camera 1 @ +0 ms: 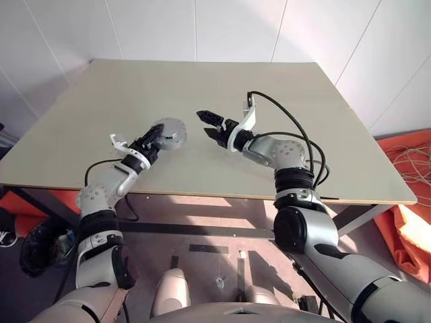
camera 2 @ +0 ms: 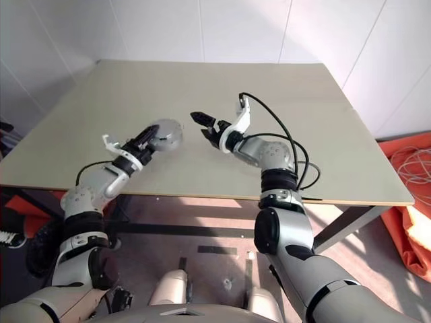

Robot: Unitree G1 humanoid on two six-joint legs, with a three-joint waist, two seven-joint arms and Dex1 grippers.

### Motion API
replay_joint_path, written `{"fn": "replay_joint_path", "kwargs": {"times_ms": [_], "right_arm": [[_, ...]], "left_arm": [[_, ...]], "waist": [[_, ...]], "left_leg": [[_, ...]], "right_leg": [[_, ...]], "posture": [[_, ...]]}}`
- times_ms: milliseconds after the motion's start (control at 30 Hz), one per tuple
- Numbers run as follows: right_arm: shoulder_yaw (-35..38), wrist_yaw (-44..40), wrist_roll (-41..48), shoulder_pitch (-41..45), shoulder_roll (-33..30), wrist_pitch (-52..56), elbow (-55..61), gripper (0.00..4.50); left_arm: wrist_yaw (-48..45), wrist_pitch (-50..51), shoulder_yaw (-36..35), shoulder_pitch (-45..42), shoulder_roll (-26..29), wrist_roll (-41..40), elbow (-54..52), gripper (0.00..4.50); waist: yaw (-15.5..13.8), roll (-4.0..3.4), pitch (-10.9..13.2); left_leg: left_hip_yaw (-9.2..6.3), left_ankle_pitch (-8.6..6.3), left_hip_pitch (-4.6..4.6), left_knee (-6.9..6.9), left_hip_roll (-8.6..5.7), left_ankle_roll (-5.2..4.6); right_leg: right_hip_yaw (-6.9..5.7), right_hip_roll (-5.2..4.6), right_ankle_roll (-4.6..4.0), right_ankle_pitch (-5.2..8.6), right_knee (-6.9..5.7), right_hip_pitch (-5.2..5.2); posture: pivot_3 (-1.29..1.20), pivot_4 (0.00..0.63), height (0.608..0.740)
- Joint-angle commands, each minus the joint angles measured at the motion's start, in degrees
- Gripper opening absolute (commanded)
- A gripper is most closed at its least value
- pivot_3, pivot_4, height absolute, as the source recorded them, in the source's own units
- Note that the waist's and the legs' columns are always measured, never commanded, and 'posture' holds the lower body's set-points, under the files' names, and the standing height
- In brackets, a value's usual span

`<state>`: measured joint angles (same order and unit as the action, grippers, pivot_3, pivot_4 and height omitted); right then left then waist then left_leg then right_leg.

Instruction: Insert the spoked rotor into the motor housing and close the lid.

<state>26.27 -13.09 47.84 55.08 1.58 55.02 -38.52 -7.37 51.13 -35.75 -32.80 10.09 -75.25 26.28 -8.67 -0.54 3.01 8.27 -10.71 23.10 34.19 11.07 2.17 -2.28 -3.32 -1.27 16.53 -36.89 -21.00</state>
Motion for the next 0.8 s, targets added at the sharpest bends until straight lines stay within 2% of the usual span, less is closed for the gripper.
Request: {"fn": "replay_joint_path", "kwargs": {"times_ms": [33, 267, 633, 733, 800], "right_arm": [[0.24, -1.1, 0.22, 0.52, -0.73, -0.91, 0.52, 4.05], [1.02, -0.92, 0.02, 0.0, -2.04, -1.11, 0.64, 4.05], [0.79, -0.4, 0.05, -0.81, -1.77, -1.24, 1.46, 4.05], [0.82, -0.29, -0.04, -0.79, -1.78, -1.43, 1.24, 4.11], [0.82, -0.21, -0.14, -0.75, -1.79, -1.5, 1.03, 4.11]], "left_arm": [[-1.04, -6.6, -2.07, -0.91, 1.75, 2.48, -2.55, 2.39], [3.41, -16.39, -4.54, 0.34, 2.35, 9.23, -1.23, 2.39], [7.07, -19.79, -4.75, 0.41, 2.4, 15.55, 1.56, 2.39], [7.44, -20.51, -5.1, 0.26, 2.66, 16.44, 2.36, 3.07], [7.97, -21.01, -5.1, 0.21, 2.84, 17.25, 2.75, 3.73]], "waist": [[0.01, 0.0, 0.0], [0.02, 0.01, -0.01], [0.02, 0.1, -0.05], [0.02, 0.11, -0.05], [0.02, 0.12, -0.06]], "left_leg": [[0.0, 0.0, 0.0, 0.0, 0.0, 0.0], [0.0, 0.0, 0.0, 0.01, 0.01, 0.0], [-0.01, 0.02, -0.01, 0.08, 0.09, -0.02], [0.0, 0.03, -0.05, 0.08, 0.1, -0.01], [0.01, 0.03, -0.05, 0.08, 0.09, -0.01]], "right_leg": [[0.0, 0.0, 0.0, 0.0, 0.0, 0.0], [0.01, -0.01, 0.0, 0.0, 0.0, 0.01], [-0.01, 0.0, 0.0, -0.07, -0.01, 0.05], [-0.01, 0.0, 0.0, -0.07, -0.02, 0.06], [0.0, 0.0, -0.01, -0.08, -0.02, 0.06]], "posture": [[0.0, 0.0, 0.74], [0.0, 0.0, 0.74], [0.0, 0.0, 0.74], [0.0, 0.0, 0.74], [0.0, 0.0, 0.74]]}}
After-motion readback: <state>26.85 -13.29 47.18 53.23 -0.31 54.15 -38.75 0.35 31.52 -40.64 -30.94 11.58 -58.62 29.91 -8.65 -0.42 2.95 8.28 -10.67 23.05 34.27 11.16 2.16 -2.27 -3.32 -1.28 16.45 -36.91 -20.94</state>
